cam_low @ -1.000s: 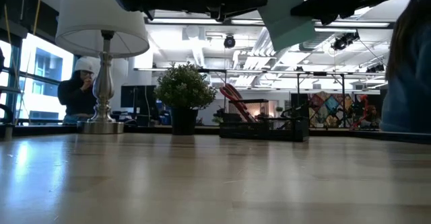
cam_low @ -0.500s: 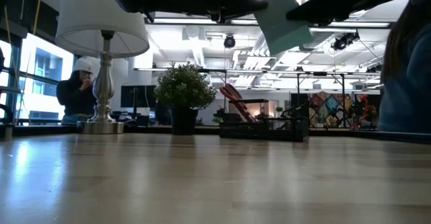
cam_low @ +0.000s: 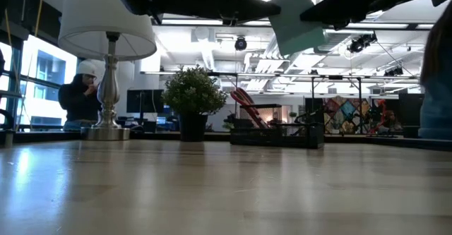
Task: Pick and place office supplies into organizer
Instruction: Put the blue sticky notes in the black desk organizer
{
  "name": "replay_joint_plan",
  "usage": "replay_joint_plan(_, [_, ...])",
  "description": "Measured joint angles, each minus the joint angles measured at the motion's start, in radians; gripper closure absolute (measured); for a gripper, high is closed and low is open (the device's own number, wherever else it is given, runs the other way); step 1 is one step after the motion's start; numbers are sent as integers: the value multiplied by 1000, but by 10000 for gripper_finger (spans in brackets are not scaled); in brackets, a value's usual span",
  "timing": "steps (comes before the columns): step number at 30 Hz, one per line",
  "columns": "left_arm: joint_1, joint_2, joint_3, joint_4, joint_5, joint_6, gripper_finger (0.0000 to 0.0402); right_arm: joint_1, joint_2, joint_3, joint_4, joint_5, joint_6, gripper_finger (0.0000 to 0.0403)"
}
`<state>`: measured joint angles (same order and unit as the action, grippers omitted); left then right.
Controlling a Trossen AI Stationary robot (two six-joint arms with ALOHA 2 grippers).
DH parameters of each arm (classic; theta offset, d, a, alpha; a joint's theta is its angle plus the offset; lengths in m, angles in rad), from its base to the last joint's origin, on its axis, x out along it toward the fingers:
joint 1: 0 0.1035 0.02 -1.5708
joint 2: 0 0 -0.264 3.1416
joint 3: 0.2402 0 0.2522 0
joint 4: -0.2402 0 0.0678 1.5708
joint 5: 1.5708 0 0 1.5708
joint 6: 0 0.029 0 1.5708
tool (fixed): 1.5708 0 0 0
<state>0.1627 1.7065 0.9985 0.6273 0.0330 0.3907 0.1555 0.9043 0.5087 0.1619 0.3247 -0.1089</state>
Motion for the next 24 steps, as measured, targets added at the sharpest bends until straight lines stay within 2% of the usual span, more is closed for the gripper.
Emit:
replay_joint_plan(3, [0,0,0,-6,-1,27,401,0,0,0,-7,0,5,387])
replay_joint_plan(6, [-7,0,0,-15,-31,62,401,0,0,0,-8,10,25,360])
replay_joint_plan(13, [-71,0,0,-26,-239,253,401,0,0,0,-16,62,86,262])
replay_joint_plan(17, [-117,-1,0,15,-341,329,401,0,0,0,-53,125,109,221])
replay_joint_plan(21, [-143,-1,0,32,-364,359,401,0,0,0,-81,166,110,199])
replay_joint_plan(24, [-146,-1,0,38,-365,364,402,0,0,0,-76,147,111,191])
